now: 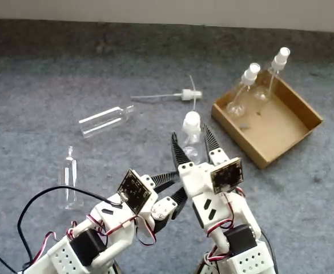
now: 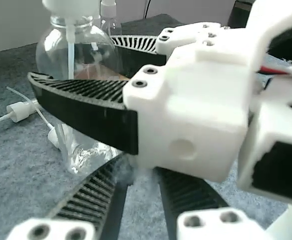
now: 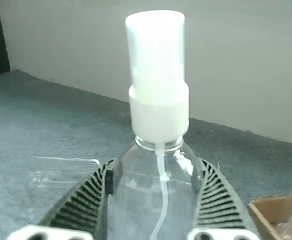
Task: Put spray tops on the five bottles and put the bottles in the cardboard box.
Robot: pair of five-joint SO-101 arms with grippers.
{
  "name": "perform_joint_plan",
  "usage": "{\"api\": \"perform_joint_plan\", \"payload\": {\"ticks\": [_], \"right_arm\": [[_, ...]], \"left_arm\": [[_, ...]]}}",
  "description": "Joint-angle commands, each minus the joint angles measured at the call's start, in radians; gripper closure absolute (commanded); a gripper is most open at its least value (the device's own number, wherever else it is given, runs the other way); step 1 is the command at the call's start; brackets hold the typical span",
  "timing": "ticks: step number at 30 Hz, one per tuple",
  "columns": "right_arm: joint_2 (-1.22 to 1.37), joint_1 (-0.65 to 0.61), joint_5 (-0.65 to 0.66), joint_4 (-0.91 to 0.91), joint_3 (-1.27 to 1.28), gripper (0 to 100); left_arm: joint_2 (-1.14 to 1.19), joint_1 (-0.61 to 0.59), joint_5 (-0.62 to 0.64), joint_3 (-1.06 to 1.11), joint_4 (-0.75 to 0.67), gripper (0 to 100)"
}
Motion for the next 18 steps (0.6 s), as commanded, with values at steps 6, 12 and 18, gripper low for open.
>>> {"api": "perform_joint_plan", "payload": {"ticks": [6, 12, 18], "right_arm": [[-0.001, -0.018, -0.137, -0.022, -0.143, 89.3], [0.005, -0.021, -0.137, -0.021, -0.214, 89.3], [0.008, -0.022, -0.135, 0.033, -0.268, 89.3]], "left_arm": [[-0.007, 0.010, -0.005, 0.021, 0.000, 96], [-0.007, 0.008, -0.005, 0.021, 0.000, 96], [-0.007, -0.025, -0.005, 0.021, -0.005, 96]]}}
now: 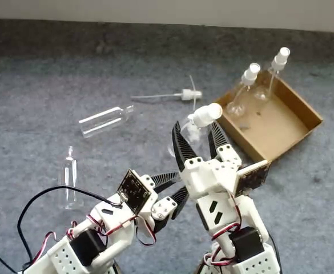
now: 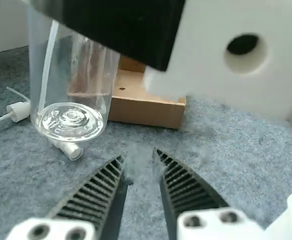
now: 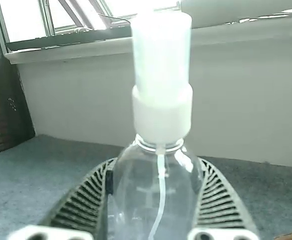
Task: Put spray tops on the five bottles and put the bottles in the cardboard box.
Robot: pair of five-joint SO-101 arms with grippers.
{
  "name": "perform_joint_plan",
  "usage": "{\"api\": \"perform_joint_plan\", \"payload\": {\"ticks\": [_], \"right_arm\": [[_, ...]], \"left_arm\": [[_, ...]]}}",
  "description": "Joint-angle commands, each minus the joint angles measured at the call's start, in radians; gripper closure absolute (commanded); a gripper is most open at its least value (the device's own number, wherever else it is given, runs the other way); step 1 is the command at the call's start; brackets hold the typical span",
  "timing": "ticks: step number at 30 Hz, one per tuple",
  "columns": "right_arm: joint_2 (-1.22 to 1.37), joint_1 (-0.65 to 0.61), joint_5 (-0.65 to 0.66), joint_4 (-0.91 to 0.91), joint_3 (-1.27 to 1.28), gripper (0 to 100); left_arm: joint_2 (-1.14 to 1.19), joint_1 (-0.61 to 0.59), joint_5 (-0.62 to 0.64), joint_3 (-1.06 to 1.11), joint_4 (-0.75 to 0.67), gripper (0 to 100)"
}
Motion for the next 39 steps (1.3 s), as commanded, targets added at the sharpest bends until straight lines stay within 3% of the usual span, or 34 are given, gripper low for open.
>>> {"api": "perform_joint_plan", "payload": {"ticks": [1, 4, 10, 15, 24, 31, 34, 39], "right_arm": [[0.008, -0.015, -0.011, 0.071, -0.113, 89.3], [0.007, -0.041, -0.009, 0.162, -0.154, 89.3], [-0.001, -0.116, -0.005, 0.174, -0.160, 89.3], [-0.001, -0.119, -0.011, 0.176, -0.159, 89.3], [-0.001, -0.119, -0.008, 0.266, -0.159, 89.3], [-0.001, -0.111, -0.005, 0.291, -0.156, 89.3], [-0.001, -0.058, -0.005, 0.291, -0.156, 89.3], [-0.001, 0.159, -0.003, 0.291, -0.156, 89.3]], "left_arm": [[-0.007, -0.045, -0.003, 0.021, -0.005, 96], [-0.007, -0.105, -0.003, 0.021, -0.006, 96], [-0.008, -0.122, -0.003, 0.021, -0.040, 96], [-0.007, -0.137, -0.003, 0.021, -0.041, 96], [-0.008, -0.306, -0.003, 0.021, -0.146, 96], [-0.008, -0.309, -0.003, 0.021, -0.137, 96], [-0.008, -0.309, -0.005, 0.021, -0.137, 96], [-0.008, -0.309, -0.006, 0.021, -0.137, 96]]}}
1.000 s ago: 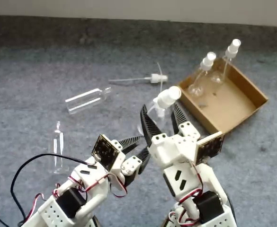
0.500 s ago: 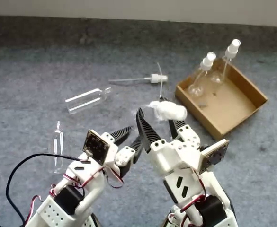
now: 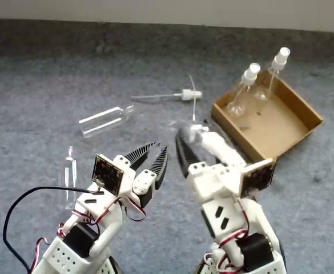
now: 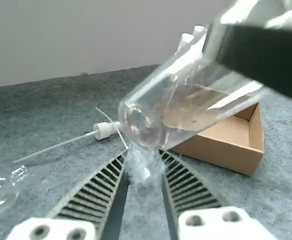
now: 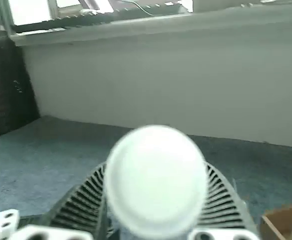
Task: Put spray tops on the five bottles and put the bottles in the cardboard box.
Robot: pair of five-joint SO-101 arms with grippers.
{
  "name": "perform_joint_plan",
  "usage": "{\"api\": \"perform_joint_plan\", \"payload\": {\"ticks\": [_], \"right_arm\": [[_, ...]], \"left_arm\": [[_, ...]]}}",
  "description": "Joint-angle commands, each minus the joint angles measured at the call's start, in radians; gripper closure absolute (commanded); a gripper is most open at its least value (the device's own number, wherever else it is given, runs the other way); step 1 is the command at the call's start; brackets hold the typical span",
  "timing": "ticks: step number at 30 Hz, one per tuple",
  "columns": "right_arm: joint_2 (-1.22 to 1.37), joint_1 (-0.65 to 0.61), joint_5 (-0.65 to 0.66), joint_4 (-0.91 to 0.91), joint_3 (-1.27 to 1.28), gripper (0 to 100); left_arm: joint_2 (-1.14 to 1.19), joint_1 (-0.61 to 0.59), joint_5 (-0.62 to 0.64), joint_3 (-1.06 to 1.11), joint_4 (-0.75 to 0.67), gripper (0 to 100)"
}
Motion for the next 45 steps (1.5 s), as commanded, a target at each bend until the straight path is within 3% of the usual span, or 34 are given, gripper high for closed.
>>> {"api": "perform_joint_plan", "payload": {"ticks": [1, 4, 8, 25, 36, 45], "right_arm": [[0.002, 0.166, 0.000, 0.005, -0.021, 89.3], [0.012, 0.252, 0.100, 0.021, -0.022, 89.3], [0.012, 0.268, 0.219, 0.068, -0.025, 89.3], [0.039, 0.570, 0.238, 0.074, -0.150, 89.3], [0.544, 0.684, 0.279, 0.067, -0.401, 89.3], [0.862, 0.734, 0.279, -0.200, -0.467, 89.3]], "left_arm": [[-0.008, -0.018, -0.006, 0.021, -0.031, 96], [-0.008, -0.022, -0.008, 0.021, -0.031, 96], [-0.008, -0.022, -0.008, 0.021, -0.031, 96], [-0.007, -0.022, -0.008, 0.021, -0.031, 96], [-0.007, -0.022, -0.008, 0.021, -0.031, 96], [-0.007, -0.022, -0.008, 0.021, -0.031, 96]]}}
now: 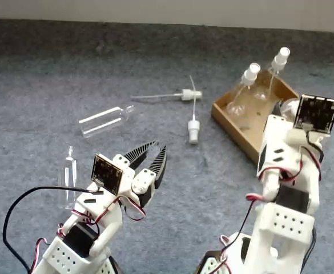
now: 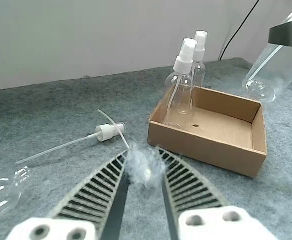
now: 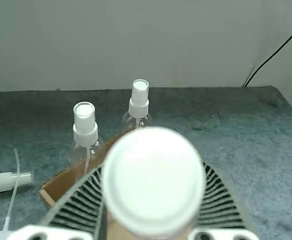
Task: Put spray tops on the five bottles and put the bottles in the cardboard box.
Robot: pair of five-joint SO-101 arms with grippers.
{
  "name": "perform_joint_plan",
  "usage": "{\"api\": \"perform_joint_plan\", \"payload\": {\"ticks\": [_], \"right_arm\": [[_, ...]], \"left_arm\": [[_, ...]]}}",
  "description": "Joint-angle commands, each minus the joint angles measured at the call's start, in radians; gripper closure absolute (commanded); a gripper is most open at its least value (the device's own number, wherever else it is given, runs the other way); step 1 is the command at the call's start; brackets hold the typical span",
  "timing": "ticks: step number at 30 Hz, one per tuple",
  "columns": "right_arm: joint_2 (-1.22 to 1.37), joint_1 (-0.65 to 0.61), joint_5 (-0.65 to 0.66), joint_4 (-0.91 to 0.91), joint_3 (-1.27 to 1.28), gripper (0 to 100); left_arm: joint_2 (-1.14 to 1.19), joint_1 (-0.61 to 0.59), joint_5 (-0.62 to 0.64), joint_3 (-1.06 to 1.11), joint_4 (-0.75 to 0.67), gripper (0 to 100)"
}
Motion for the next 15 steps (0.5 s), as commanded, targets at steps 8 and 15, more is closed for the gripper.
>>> {"api": "perform_joint_plan", "payload": {"ticks": [8, 15], "right_arm": [[0.369, 0.054, 0.011, -0.337, -0.073, 89.3], [0.536, 0.054, 0.011, -0.496, -0.117, 89.3]], "left_arm": [[-0.007, -0.013, -0.008, 0.021, -0.025, 96], [-0.007, -0.013, -0.008, 0.021, -0.025, 96]]}}
